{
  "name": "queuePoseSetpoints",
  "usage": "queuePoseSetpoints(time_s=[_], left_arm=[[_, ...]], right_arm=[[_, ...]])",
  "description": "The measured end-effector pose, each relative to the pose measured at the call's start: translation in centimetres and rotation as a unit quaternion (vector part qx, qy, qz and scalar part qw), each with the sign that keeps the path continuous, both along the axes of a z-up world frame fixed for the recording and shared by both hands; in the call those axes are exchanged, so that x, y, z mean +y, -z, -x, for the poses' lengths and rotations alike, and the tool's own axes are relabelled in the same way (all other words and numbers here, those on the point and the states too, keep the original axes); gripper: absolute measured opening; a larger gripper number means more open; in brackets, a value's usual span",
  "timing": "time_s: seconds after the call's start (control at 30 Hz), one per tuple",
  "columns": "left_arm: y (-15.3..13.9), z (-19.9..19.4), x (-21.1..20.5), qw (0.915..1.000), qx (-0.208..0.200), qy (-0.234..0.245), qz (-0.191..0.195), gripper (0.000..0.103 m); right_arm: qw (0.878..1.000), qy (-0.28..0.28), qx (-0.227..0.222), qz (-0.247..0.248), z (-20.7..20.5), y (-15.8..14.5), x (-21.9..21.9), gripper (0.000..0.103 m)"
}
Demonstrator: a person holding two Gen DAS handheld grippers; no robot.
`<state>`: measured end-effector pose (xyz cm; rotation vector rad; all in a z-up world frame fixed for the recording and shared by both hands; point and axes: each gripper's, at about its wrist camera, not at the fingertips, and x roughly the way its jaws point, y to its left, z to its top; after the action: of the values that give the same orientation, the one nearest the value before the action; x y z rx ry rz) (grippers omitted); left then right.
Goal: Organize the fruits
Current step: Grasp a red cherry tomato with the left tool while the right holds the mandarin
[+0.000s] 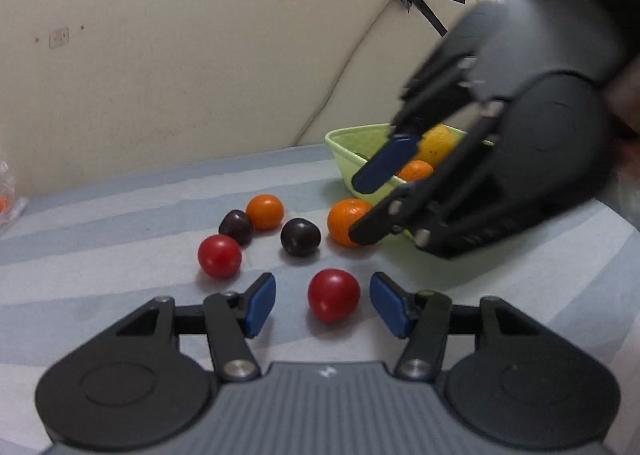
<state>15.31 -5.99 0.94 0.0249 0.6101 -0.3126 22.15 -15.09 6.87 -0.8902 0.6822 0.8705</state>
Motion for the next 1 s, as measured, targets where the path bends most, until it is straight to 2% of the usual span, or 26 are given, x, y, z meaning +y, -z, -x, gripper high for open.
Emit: queuePoseSetpoints(time_s=[0.07,0.13,0.17,0.2,0.3,0.33,0.5,0.57,0.6,0.67,0.77,0.9,1.0], left_arm=[[0.0,-0.1,0.2,0.9999,0.001,0.005,0.01,0.051],[0.1,-0.3,0.2,0.9997,0.008,0.016,0.016,0.043],[0.2,-0.4,0.3,0.9995,0.01,0.022,0.018,0.041],[0.2,-0.4,0.3,0.9993,0.012,0.027,0.021,0.039],[0.3,-0.6,0.6,0.9989,0.018,0.032,0.031,0.03],[0.3,-0.6,0.7,0.9986,0.02,0.033,0.035,0.03],[0.2,-0.9,1.4,0.9975,0.027,0.033,0.056,0.03],[0.4,-1.0,1.9,0.9969,0.031,0.031,0.066,0.03],[0.4,-1.1,2.2,0.9963,0.034,0.031,0.072,0.03],[0.5,-1.2,2.8,0.996,0.036,0.035,0.074,0.03],[0.3,-0.6,3.3,0.9962,0.034,0.052,0.062,0.03],[0.2,1.1,3.8,0.9933,0.047,0.076,0.074,0.03],[0.1,2.7,3.4,0.9926,0.046,0.086,0.072,0.03]], right_arm=[[0.999,-0.014,0.015,0.045,-1.0,0.5,1.0,0.033],[0.996,-0.024,0.018,0.085,-2.0,1.1,1.9,0.035],[0.993,-0.03,0.026,0.107,-2.4,1.4,2.3,0.038],[0.99,-0.039,0.029,0.129,-2.7,1.8,2.8,0.045],[0.981,-0.061,0.053,0.177,-3.3,2.8,3.7,0.049],[0.978,-0.067,0.058,0.19,-3.5,3.2,4.0,0.05],[0.971,-0.053,0.11,0.208,-5.1,3.2,4.7,0.046],[0.97,-0.054,0.101,0.214,-4.8,3.3,4.7,0.04],[0.97,-0.054,0.097,0.214,-4.5,3.3,4.6,0.039],[0.973,-0.057,0.096,0.203,-4.0,3.1,4.3,0.039],[0.983,-0.046,0.088,0.156,-2.4,1.8,2.8,0.039],[0.996,-0.002,0.08,0.043,1.9,0.2,-1.4,0.04],[0.993,0.064,0.085,-0.049,5.6,0.4,-4.9,0.04]])
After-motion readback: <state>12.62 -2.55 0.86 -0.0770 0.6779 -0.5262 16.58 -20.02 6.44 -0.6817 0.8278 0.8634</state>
